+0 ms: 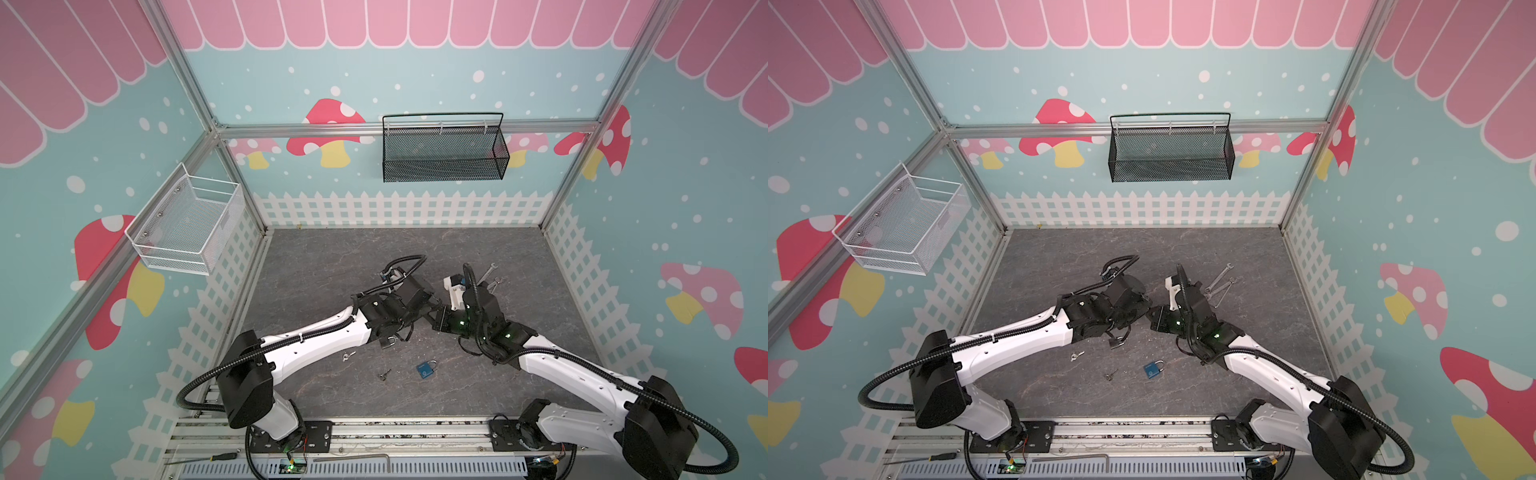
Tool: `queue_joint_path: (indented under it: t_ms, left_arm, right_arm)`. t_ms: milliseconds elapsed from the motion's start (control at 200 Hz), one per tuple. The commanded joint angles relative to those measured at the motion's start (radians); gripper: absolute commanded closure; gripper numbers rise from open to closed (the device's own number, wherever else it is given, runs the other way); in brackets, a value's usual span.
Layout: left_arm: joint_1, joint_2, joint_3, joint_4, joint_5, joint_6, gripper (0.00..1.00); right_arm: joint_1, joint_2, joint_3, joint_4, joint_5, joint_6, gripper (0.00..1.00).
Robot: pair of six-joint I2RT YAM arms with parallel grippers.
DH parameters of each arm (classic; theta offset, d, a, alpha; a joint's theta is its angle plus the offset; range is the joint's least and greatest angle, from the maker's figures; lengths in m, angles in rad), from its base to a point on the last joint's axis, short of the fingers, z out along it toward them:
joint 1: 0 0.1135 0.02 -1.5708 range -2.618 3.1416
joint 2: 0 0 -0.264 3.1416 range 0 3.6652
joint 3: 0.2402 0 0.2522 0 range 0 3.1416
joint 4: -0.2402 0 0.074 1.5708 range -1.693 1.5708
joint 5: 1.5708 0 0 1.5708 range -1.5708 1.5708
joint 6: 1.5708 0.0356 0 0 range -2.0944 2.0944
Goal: Unlock with the key
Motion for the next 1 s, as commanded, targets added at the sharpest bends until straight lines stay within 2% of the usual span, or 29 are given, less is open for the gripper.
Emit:
queue_joint_path:
  t_ms: [0,220,490,640,910,996]
  left_arm:
    - [-0.042,-0.030,-0.009,-0.068,0.086,0.034,1.00]
    - [-0.042,-0.066,-0.048,-0.010,0.127,-0.011,1.00]
    - [-0.033,-0.111,-0.121,0.083,0.103,-0.062,1.00]
    - [-0.023,-0.157,-0.175,0.152,0.098,-0.084,1.00]
    - [-0.010,-0.224,-0.240,0.256,0.099,-0.098,1.00]
    - [-0.003,-0.240,-0.250,0.264,0.100,-0.107,1.00]
  right_arm:
    - [-0.025,-0.022,0.052,0.088,0.015,-0.006,1.00]
    - [-0.043,-0.028,0.059,0.114,-0.044,0.003,1.00]
    - [-0.062,-0.016,-0.019,0.368,-0.296,0.134,1.00]
    - [-0.078,-0.010,-0.056,0.495,-0.382,0.208,1.00]
    - [-0.099,-0.005,-0.091,0.621,-0.466,0.321,1.00]
    - [-0.101,0.001,-0.088,0.635,-0.482,0.310,1.00]
